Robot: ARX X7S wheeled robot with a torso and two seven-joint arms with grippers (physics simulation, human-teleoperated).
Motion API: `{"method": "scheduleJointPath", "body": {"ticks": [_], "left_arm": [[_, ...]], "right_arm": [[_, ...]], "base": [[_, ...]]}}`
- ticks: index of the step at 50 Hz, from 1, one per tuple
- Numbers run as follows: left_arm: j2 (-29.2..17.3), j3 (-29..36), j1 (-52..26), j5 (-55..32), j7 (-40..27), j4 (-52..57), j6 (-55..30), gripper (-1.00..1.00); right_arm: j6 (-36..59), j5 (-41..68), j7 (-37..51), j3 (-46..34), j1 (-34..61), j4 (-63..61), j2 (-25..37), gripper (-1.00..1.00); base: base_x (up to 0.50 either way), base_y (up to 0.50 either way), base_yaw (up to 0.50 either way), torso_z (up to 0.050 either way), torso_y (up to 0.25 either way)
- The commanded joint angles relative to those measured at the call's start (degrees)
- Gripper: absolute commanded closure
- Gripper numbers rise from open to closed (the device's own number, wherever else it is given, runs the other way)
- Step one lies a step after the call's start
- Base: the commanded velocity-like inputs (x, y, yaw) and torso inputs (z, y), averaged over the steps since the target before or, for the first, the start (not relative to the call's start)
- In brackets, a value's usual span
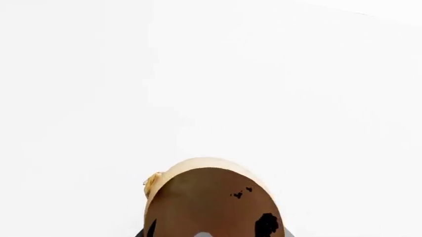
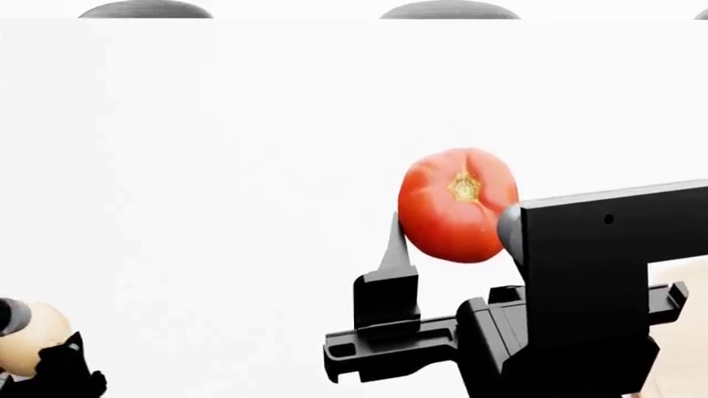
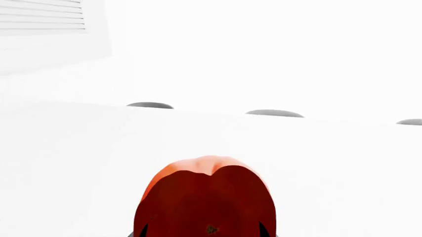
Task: Place the avocado, onion, tomato and bell pepper on the cutting board.
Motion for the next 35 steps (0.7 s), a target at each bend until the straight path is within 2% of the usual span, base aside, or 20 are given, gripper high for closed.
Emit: {"method": "scheduleJointPath", "body": {"ticks": [1, 6, 10, 11, 12, 16, 20, 26, 35], "left_arm": [[0.02, -0.10, -0.42, -0.57, -0.10, 1.40, 0.39, 1.00], [-2.76, -1.05, -1.56, 1.04, -2.28, 7.09, 0.69, 1.00], [-8.36, -3.02, -5.14, 2.88, -5.99, 19.32, -0.87, 1.00], [-8.39, -3.04, -5.14, 2.87, -6.02, 19.38, -0.89, 1.00], [-11.04, -4.36, -7.61, 2.69, -7.43, 24.70, -2.30, 1.00], [-17.07, -8.35, -13.67, -1.17, -9.37, 35.77, -4.21, 1.00], [-20.03, -11.53, -18.57, -5.96, -9.65, 40.97, -5.71, 1.00], [-21.15, -12.77, -20.31, -7.10, -8.79, 41.68, -6.55, 1.00], [-19.56, -11.39, -17.65, -3.83, -8.04, 39.48, -5.47, 1.00]], "right_arm": [[0.37, -0.55, -0.55, 0.44, -0.23, -0.45, 0.11, 1.00], [0.27, -0.81, -0.79, 0.52, -0.35, -0.39, 0.16, 1.00], [-0.36, -1.11, -1.40, 1.16, -0.53, -0.56, 0.24, 1.00], [-0.37, -1.12, -1.40, 1.15, -0.54, -0.56, 0.25, 1.00], [-0.65, -1.44, -1.72, 1.34, -0.81, -0.52, 0.14, 1.00], [-1.15, -2.63, -1.68, 1.71, -0.87, -0.20, -0.23, 1.00], [-1.47, -3.96, -2.09, 1.90, -1.27, 0.14, -0.45, 1.00], [-1.67, -5.50, -3.15, 2.04, -1.45, 1.18, -0.68, 1.00], [-2.13, -5.53, -3.16, 2.54, -1.79, 1.34, -0.15, 1.00]], "base": [[0.00, 0.00, 0.00, 0.000, 0.000], [0.00, 0.00, 0.00, 0.000, 0.000], [0.00, 0.00, 0.00, 0.000, 0.000], [0.00, 0.00, 0.00, 0.000, 0.000], [0.00, 0.00, 0.00, 0.000, 0.000], [0.00, 0.00, 0.00, 0.000, 0.000], [0.00, 0.00, 0.00, 0.000, 0.000], [0.00, 0.00, 0.00, 0.000, 0.000], [0.00, 0.00, 0.00, 0.000, 0.000]]}}
